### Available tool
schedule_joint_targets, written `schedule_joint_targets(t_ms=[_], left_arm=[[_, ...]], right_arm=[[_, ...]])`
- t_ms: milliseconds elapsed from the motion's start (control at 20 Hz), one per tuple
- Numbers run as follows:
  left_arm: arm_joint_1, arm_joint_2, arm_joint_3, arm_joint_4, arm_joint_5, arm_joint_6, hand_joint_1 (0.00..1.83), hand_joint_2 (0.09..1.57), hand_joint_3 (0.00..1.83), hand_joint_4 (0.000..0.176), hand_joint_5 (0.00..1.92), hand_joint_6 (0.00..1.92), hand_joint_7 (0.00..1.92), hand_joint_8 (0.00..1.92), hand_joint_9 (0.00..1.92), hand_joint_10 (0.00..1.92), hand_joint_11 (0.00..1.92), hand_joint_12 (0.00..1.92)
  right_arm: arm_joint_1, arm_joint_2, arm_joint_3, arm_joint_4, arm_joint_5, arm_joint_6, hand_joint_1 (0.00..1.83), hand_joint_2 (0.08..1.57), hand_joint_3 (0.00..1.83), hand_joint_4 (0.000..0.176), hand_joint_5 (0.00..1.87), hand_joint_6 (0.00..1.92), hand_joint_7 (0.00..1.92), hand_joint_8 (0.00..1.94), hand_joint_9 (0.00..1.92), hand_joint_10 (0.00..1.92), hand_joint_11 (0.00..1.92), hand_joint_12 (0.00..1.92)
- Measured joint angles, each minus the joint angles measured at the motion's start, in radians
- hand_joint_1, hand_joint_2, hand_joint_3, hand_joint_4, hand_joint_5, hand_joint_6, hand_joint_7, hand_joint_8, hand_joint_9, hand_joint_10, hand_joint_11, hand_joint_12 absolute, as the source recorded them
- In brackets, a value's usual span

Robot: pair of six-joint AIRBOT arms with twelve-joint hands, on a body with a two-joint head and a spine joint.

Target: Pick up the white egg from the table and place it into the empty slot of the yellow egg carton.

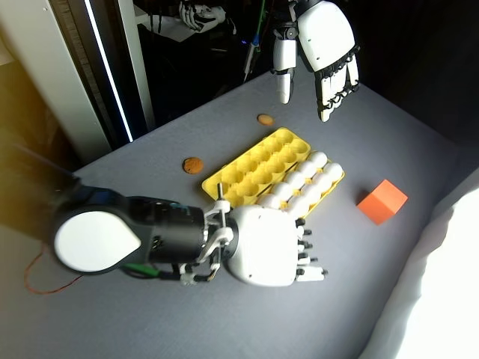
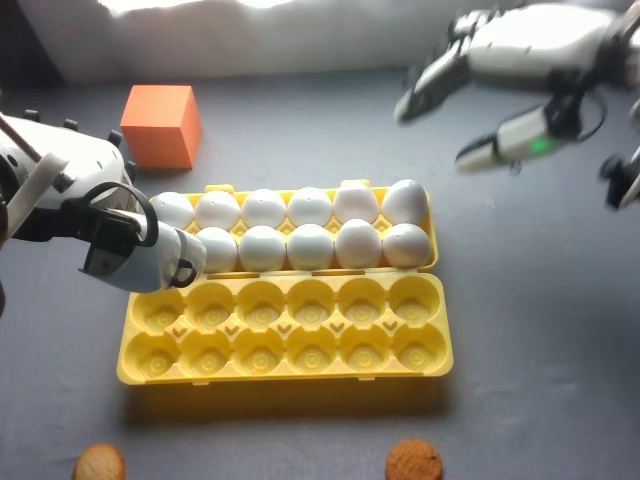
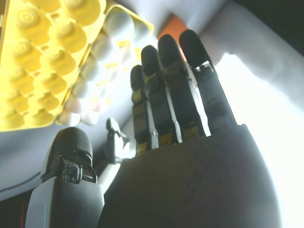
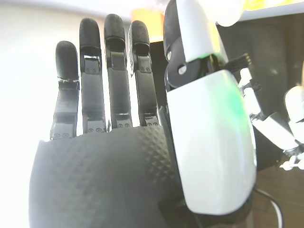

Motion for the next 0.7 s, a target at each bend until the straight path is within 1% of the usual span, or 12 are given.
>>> schedule_joint_targets(t_ms=[50, 100, 200, 300, 350, 400, 500, 600, 650, 700], left_arm=[[0.000, 0.000, 0.000, 0.000, 0.000, 0.000, 0.00, 1.29, 0.00, 0.000, 0.48, 0.00, 0.58, 0.00, 0.56, 0.00, 0.17, 0.83], [0.000, 0.000, 0.000, 0.000, 0.000, 0.000, 0.00, 1.29, 0.00, 0.000, 0.45, 0.00, 0.56, 0.00, 0.53, 0.00, 0.13, 0.81], [0.000, 0.000, 0.000, 0.000, 0.001, 0.000, 0.00, 1.30, 0.00, 0.000, 0.47, 0.00, 0.57, 0.00, 0.53, 0.00, 0.16, 0.67], [0.000, 0.000, 0.000, 0.000, 0.000, 0.000, 0.00, 1.31, 0.00, 0.000, 0.48, 0.00, 0.56, 0.00, 0.52, 0.00, 0.15, 0.64], [0.000, 0.000, 0.000, 0.000, -0.002, 0.000, 0.00, 1.31, 0.00, 0.000, 0.46, 0.00, 0.55, 0.00, 0.51, 0.00, 0.14, 0.64], [0.000, 0.000, 0.000, 0.000, -0.002, 0.000, 0.00, 1.31, 0.00, 0.000, 0.46, 0.00, 0.56, 0.00, 0.52, 0.01, 0.16, 0.64], [0.000, 0.000, 0.000, 0.000, 0.002, 0.000, 0.00, 1.30, 0.00, 0.000, 0.47, 0.00, 0.57, 0.01, 0.54, 0.01, 0.19, 0.65], [0.000, 0.000, 0.000, 0.000, 0.002, 0.000, 0.00, 1.30, 0.00, 0.000, 0.47, 0.00, 0.58, 0.01, 0.55, 0.01, 0.20, 0.65], [0.000, 0.000, 0.000, 0.000, -0.001, 0.000, 0.00, 1.31, 0.00, 0.000, 0.48, 0.01, 0.58, 0.01, 0.56, 0.01, 0.21, 0.65], [0.000, 0.000, 0.000, 0.000, -0.004, 0.000, 0.00, 1.31, 0.00, 0.000, 0.47, 0.00, 0.58, 0.01, 0.55, 0.01, 0.20, 0.65]], right_arm=[[0.027, 0.032, -0.018, -0.074, 0.019, -0.001, 1.04, 1.11, 0.00, 0.000, 0.54, 0.04, 0.58, 0.01, 0.37, 0.40, 0.00, 1.41], [0.040, 0.060, -0.040, -0.117, 0.039, -0.002, 1.01, 1.11, 0.00, 0.000, 0.52, 0.03, 0.57, 0.00, 0.35, 0.39, 0.00, 1.37], [0.055, 0.128, -0.110, -0.207, 0.091, -0.001, 0.99, 1.11, 0.00, 0.000, 0.51, 0.02, 0.55, 0.00, 0.34, 0.39, 0.00, 1.36], [0.058, 0.182, -0.164, -0.294, 0.142, 0.001, 0.98, 1.12, 0.00, 0.000, 0.47, 0.00, 0.51, 0.00, 0.31, 0.39, 0.00, 1.34], [0.058, 0.202, -0.179, -0.319, 0.161, 0.001, 0.98, 1.12, 0.00, 0.000, 0.47, 0.00, 0.51, 0.00, 0.30, 0.39, 0.00, 1.33], [0.049, 0.219, -0.185, -0.339, 0.183, 0.001, 1.02, 1.11, 0.00, 0.000, 0.48, 0.01, 0.52, 0.01, 0.31, 0.39, 0.00, 1.33], [0.001, 0.249, -0.191, -0.374, 0.245, 0.000, 1.05, 1.11, 0.00, 0.000, 0.48, 0.01, 0.51, 0.00, 0.31, 0.38, 0.00, 1.32], [-0.038, 0.280, -0.237, -0.417, 0.298, -0.027, 1.04, 1.10, 0.00, 0.000, 0.47, 0.00, 0.52, 0.00, 0.32, 0.39, 0.00, 1.37], [-0.042, 0.295, -0.273, -0.447, 0.348, -0.034, 1.02, 1.11, 0.00, 0.000, 0.44, 0.00, 0.48, 0.00, 0.30, 0.38, 0.00, 1.33], [-0.042, 0.304, -0.302, -0.475, 0.383, -0.034, 1.02, 1.11, 0.00, 0.000, 0.44, 0.00, 0.48, 0.00, 0.30, 0.38, 0.00, 1.29]])
